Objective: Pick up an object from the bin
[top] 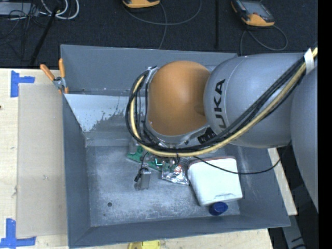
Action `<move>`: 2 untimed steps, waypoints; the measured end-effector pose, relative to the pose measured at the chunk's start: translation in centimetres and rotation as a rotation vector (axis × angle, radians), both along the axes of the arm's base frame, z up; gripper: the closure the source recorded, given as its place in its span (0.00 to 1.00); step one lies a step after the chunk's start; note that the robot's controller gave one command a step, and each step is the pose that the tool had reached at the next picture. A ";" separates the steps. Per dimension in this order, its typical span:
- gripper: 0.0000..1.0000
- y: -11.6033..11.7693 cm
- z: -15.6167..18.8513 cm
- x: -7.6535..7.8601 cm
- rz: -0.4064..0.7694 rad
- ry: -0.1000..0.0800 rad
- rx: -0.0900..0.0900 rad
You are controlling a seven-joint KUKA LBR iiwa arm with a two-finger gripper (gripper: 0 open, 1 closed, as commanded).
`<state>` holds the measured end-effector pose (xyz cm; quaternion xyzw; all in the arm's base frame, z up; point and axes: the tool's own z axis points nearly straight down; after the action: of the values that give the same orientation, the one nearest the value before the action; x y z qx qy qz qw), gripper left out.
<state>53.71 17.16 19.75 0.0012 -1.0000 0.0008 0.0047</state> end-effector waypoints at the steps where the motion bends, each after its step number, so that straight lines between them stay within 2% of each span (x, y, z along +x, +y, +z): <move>1: 0.00 -6.0 -13.2 7.3 -0.165 -0.007 -0.002; 2: 0.00 -8.7 -9.7 7.3 -0.359 -0.012 0.000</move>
Offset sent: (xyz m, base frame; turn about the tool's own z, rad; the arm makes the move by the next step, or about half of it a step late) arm 0.0736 -0.0576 -0.1275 0.1643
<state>61.03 8.44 10.05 -0.1775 -0.9841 0.0000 -0.0012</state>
